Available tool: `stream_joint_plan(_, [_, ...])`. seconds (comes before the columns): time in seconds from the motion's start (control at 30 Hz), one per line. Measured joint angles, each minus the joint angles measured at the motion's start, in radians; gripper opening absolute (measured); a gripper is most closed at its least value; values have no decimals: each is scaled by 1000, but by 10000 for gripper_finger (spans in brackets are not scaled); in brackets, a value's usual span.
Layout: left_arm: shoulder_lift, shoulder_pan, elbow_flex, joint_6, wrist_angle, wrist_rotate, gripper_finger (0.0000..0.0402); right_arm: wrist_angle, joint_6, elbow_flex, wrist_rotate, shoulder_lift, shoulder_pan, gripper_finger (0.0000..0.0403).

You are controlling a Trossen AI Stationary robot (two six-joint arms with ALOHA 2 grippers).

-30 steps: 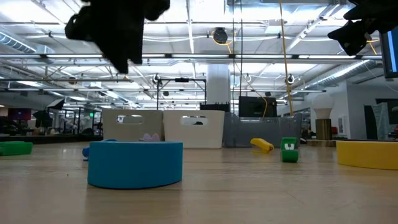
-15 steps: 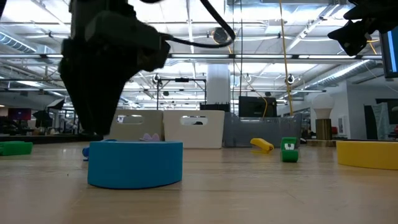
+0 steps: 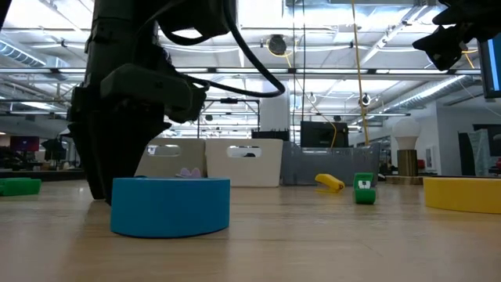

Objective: Pick and place Stapler, Stapler remover, tape
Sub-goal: Put the blue stapler into the gray bin

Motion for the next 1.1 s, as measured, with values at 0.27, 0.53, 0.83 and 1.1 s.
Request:
stream_joint_plan(0.27, [1,-1,-1,0,17,-20,196,1,0,0,2,0,0,215])
stream_joint_plan(0.53, [2,1,-2,0,23,-28,116,1,0,0,4,0,0,215])
stream_joint_plan(0.83, [2,2,-2,-26,29,-28,70,1,0,0,4,0,0,215])
stream_joint_plan(1.1, [-44,1,-6,-66,18,-50,73,1,0,0,4,0,0,215])
